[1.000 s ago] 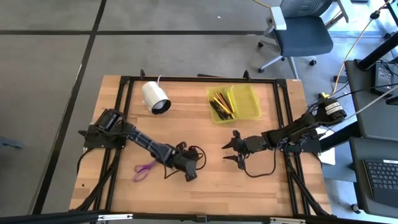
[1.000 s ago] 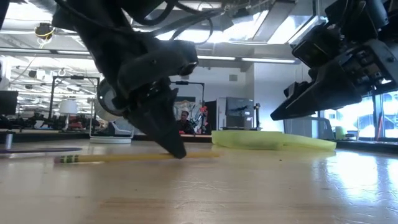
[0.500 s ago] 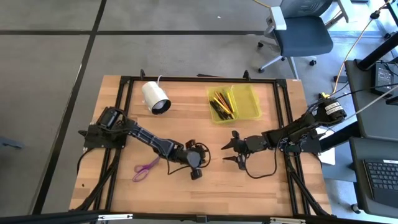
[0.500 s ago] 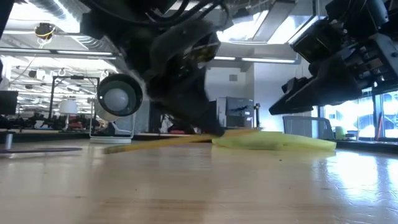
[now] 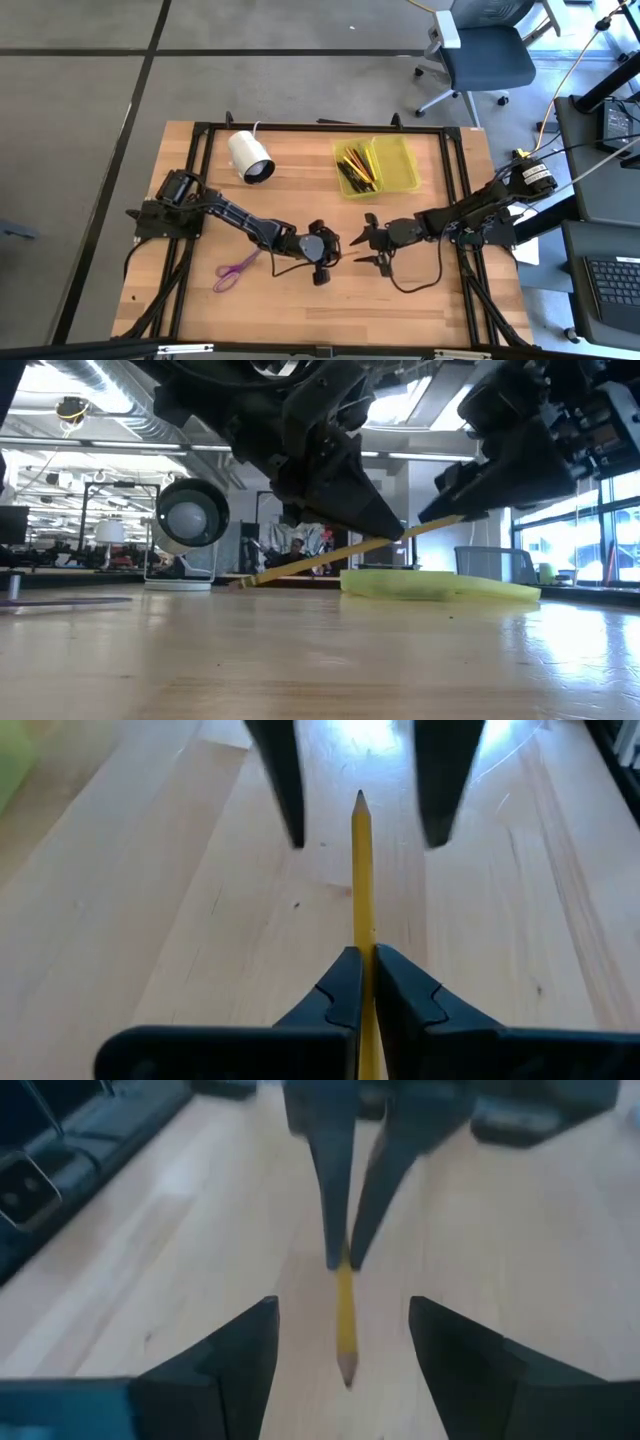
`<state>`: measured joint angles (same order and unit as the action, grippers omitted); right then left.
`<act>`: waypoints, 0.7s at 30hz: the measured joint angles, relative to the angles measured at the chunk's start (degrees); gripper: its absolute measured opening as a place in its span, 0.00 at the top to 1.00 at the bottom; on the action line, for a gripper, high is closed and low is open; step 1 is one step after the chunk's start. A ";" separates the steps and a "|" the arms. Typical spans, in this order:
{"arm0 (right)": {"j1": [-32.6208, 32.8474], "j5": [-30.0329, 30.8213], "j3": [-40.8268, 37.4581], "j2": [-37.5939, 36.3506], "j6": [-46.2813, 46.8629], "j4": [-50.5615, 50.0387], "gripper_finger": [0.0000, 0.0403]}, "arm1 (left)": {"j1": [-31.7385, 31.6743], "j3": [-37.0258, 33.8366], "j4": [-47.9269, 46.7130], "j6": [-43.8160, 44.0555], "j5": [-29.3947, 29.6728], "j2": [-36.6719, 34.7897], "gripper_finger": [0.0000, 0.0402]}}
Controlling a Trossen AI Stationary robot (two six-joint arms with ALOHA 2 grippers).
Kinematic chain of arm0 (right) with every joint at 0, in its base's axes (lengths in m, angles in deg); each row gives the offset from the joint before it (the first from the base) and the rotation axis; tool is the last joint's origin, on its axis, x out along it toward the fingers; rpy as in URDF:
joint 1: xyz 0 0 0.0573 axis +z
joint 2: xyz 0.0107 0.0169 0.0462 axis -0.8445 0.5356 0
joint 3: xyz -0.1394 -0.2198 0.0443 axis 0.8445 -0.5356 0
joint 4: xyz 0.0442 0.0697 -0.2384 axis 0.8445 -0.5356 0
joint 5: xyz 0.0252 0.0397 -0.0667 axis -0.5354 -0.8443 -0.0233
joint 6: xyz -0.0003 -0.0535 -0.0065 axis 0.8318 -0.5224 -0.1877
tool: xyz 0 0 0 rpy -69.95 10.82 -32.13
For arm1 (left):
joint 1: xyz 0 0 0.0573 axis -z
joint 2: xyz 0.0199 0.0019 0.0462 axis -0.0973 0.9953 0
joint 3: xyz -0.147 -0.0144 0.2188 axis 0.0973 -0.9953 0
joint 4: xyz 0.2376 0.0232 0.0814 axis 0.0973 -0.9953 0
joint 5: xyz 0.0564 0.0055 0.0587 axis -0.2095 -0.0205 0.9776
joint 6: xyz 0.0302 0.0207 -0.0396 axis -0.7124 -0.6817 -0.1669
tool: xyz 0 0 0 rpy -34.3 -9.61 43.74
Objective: Pick & place school supplies into a supply box
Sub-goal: Put the yellow pencil into the yellow supply box
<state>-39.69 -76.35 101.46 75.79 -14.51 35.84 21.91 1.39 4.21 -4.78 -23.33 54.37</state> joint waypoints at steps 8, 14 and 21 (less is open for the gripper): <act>0.01 -0.02 1.48 0.01 1.60 -2.67 0.44 | -0.07 0.02 1.11 -0.36 -0.42 -0.02 0.98; -0.01 -1.51 1.48 0.01 3.30 -4.15 0.55 | -0.07 0.02 1.71 -0.36 -0.42 -0.02 0.98; -0.01 -1.60 1.48 0.01 3.13 -4.10 0.70 | -0.05 0.02 2.31 -0.36 -0.42 -0.02 0.98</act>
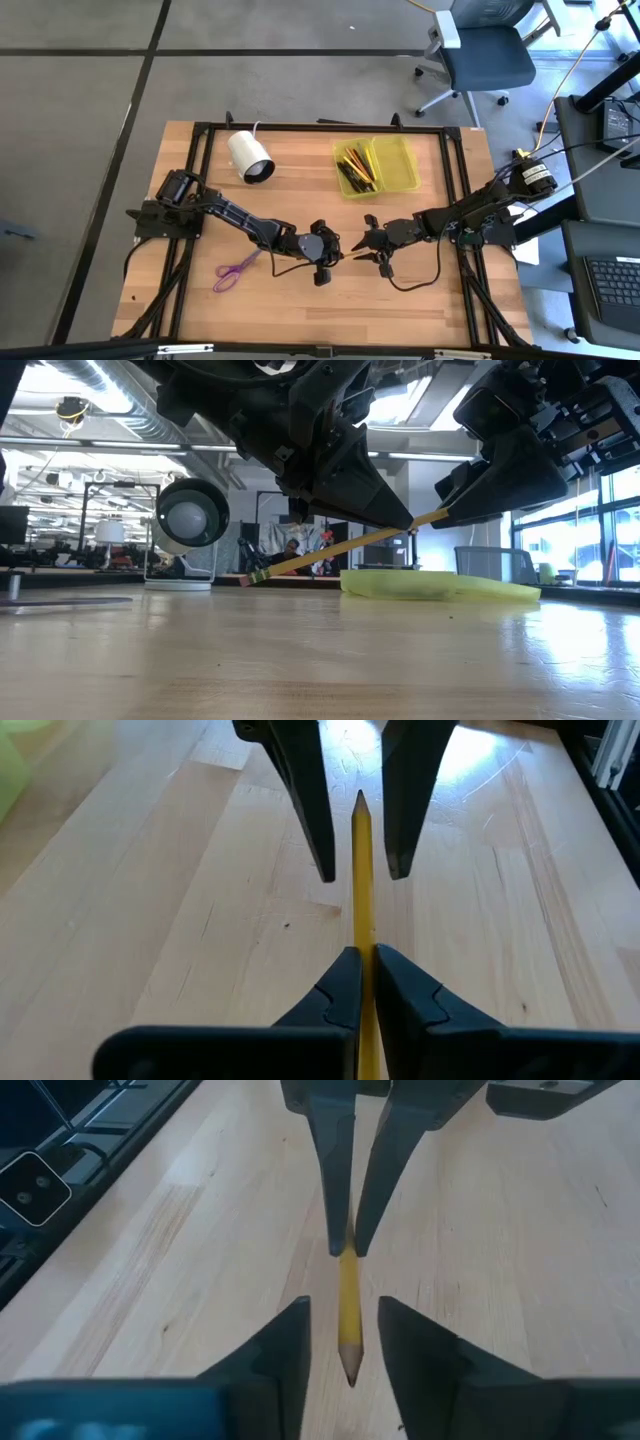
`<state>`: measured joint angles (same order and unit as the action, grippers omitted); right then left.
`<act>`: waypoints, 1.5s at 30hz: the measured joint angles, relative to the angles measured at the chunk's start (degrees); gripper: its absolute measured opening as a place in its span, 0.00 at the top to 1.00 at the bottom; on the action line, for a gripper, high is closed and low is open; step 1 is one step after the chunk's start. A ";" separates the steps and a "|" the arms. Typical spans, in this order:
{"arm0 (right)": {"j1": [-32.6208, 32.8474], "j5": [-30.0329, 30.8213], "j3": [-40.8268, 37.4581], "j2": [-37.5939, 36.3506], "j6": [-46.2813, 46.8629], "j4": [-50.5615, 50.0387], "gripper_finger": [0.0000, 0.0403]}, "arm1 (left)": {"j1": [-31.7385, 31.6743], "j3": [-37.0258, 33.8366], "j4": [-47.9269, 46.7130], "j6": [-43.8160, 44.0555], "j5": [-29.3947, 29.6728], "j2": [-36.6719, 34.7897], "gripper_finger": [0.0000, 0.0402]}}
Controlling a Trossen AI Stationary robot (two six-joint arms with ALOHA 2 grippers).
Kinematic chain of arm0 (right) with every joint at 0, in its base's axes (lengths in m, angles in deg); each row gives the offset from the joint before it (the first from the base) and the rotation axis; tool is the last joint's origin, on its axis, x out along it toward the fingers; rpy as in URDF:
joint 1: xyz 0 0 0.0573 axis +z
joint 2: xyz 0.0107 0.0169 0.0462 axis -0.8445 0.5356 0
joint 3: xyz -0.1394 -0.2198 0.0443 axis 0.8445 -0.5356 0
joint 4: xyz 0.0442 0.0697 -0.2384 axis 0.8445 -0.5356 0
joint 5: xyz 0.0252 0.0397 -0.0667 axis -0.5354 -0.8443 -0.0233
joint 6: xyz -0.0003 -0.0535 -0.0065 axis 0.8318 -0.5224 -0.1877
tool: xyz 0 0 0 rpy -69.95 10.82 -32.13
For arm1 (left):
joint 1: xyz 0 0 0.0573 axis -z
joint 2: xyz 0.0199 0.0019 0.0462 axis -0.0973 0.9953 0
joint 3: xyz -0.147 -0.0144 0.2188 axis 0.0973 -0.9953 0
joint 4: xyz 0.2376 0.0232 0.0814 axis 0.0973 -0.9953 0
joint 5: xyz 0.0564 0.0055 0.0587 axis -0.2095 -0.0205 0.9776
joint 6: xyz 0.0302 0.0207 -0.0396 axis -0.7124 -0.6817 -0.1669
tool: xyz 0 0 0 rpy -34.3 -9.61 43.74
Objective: Pick & place school supplies into a supply box
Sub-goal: Put the yellow pencil into the yellow supply box
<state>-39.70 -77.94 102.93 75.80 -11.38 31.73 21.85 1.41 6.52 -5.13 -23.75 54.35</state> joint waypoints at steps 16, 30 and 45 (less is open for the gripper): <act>-0.02 -2.24 0.00 0.00 0.46 0.11 0.90 | 0.02 0.00 -0.05 0.06 -1.76 0.00 0.96; 0.01 -2.65 -0.01 0.00 0.54 -1.16 0.94 | -0.07 0.00 -0.05 -4.71 -2.05 0.00 0.86; -0.20 18.11 -0.02 -12.66 -1.68 -19.42 0.94 | -1.45 -0.02 -23.34 -1.13 -2.74 -15.31 0.74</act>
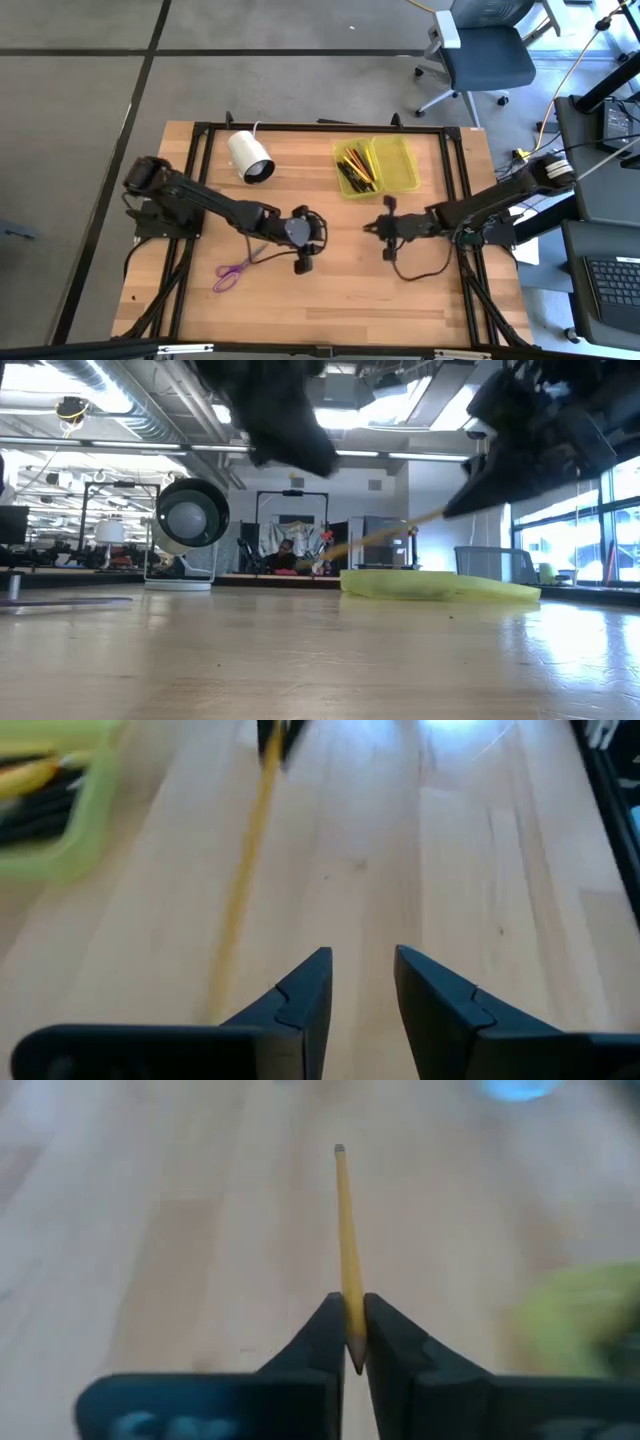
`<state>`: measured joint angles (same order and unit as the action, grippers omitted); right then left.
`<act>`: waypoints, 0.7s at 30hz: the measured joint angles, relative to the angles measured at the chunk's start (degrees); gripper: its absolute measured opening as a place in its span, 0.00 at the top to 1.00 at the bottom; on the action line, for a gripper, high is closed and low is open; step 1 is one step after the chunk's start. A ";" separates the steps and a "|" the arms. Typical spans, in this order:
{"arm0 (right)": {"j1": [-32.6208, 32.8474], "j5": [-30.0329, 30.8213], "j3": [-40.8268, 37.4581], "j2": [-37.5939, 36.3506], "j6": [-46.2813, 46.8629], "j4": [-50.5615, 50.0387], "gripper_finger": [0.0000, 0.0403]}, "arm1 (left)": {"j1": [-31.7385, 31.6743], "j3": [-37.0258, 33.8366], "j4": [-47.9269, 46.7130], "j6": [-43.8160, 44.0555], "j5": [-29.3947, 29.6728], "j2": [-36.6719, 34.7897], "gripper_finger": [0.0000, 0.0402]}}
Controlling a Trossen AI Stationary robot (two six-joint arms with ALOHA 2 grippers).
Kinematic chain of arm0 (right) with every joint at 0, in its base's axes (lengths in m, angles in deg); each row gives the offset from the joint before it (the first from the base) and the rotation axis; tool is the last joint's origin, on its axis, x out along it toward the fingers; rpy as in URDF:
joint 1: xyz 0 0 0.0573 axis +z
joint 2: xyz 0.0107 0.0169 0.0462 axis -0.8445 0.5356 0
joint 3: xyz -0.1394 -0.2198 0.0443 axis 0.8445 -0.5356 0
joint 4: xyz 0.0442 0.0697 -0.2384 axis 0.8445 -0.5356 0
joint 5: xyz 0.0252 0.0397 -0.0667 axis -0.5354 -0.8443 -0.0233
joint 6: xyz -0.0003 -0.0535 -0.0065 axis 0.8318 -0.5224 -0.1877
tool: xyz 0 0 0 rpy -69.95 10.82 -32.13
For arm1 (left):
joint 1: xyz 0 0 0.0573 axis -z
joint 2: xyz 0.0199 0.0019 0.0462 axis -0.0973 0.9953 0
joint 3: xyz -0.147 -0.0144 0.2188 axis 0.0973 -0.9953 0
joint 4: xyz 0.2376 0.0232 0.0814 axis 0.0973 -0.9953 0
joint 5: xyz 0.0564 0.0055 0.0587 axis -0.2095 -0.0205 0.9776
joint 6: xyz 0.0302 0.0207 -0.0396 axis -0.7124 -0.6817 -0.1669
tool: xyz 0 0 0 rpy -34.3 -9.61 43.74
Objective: Pick & place school supplies into a supply box
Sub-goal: Put the yellow pencil into the yellow supply box
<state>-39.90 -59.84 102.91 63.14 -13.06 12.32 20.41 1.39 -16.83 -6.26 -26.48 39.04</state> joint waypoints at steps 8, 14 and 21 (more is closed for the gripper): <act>-2.47 22.46 0.00 -12.45 -3.85 -8.85 0.94 | 3.45 0.00 -14.87 15.00 2.00 -5.54 0.75; -12.36 16.36 -0.42 -12.16 -6.05 -9.44 0.94 | 6.66 -0.02 -25.02 28.20 1.95 -5.10 0.74; -24.45 10.02 -0.52 -6.18 -7.63 -5.01 0.94 | 10.39 -0.02 -26.95 35.17 1.72 -5.10 0.76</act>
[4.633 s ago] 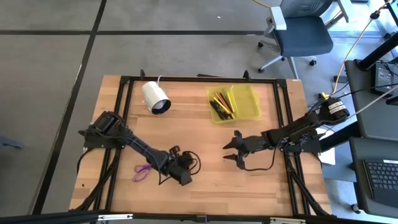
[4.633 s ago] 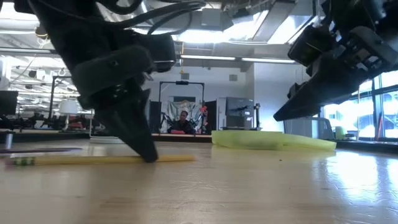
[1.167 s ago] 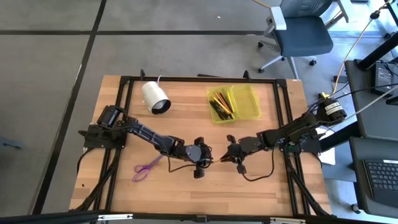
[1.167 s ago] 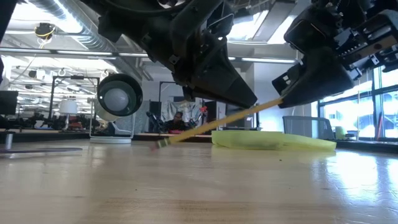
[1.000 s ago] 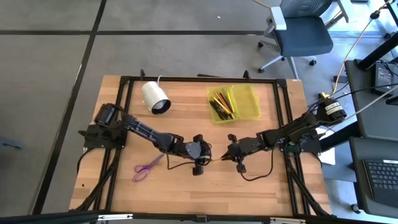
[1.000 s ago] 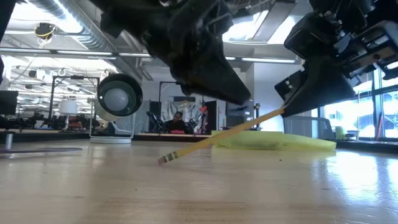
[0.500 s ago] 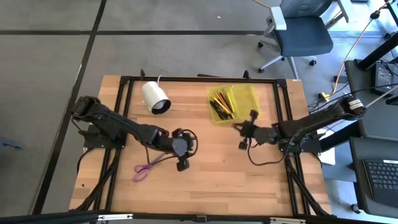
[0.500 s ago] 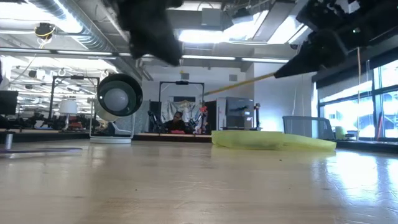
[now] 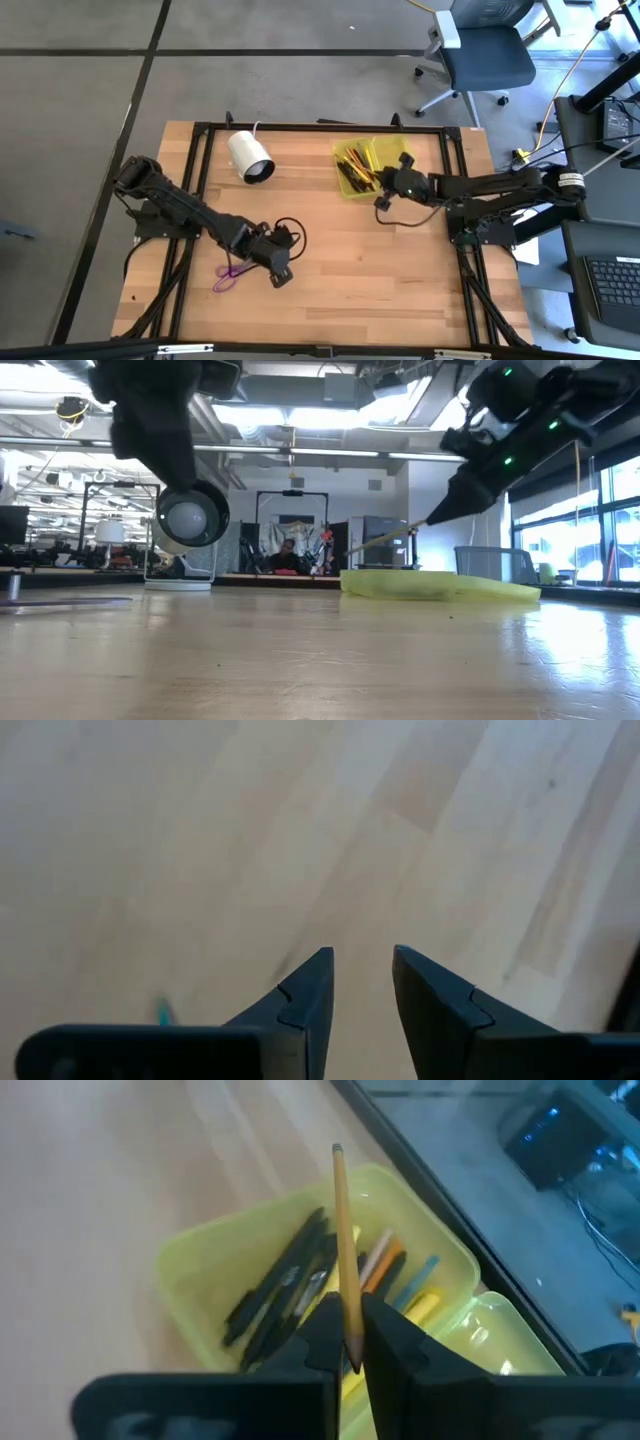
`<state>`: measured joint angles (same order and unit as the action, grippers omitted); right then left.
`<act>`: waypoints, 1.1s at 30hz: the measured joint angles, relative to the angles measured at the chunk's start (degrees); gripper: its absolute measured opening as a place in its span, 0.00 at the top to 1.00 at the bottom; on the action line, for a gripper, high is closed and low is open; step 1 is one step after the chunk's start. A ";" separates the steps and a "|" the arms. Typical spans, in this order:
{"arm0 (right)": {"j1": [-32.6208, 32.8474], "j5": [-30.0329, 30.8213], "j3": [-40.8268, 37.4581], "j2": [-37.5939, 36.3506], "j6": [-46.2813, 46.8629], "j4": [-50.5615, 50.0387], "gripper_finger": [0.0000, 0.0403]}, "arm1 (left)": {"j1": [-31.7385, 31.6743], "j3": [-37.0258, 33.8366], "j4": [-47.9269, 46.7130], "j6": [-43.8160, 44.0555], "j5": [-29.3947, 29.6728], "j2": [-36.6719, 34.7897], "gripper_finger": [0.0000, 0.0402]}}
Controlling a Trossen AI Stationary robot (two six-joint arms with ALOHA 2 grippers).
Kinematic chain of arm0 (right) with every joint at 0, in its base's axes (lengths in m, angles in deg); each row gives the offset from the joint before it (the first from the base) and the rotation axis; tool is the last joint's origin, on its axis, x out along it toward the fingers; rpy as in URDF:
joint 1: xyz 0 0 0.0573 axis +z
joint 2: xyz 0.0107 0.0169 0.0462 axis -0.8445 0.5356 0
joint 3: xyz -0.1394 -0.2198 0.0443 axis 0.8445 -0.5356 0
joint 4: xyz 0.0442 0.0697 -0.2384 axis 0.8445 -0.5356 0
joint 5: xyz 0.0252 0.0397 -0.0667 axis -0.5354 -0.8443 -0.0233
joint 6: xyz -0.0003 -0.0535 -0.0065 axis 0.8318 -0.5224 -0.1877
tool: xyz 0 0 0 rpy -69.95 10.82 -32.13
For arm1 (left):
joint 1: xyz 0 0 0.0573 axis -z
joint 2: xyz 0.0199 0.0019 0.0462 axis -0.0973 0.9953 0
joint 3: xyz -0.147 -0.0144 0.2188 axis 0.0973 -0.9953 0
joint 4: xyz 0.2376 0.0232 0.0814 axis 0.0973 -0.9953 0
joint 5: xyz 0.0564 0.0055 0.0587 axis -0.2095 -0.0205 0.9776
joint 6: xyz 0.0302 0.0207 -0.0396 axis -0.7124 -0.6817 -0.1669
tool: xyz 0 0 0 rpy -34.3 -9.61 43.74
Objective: Pick & place school supplies into a supply box
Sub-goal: Put the yellow pencil into the yellow supply box, then put the violet scissors into the yellow supply box
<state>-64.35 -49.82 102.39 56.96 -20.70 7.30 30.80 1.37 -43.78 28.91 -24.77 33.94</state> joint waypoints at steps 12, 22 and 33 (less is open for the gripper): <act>-6.91 -2.41 0.00 15.28 0.01 11.05 0.92 | 5.68 0.00 -9.21 12.85 -3.15 0.00 0.75; -6.98 -2.08 0.02 19.32 -1.63 14.32 0.81 | 8.48 0.00 -17.42 20.73 -5.49 0.00 0.75; -6.98 -0.17 0.02 19.15 -1.24 14.33 0.73 | 12.49 -2.58 -20.12 31.39 -6.98 0.02 0.73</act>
<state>-71.33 -49.99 102.41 76.11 -21.94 21.63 43.29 -1.22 -63.89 60.30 -31.75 33.96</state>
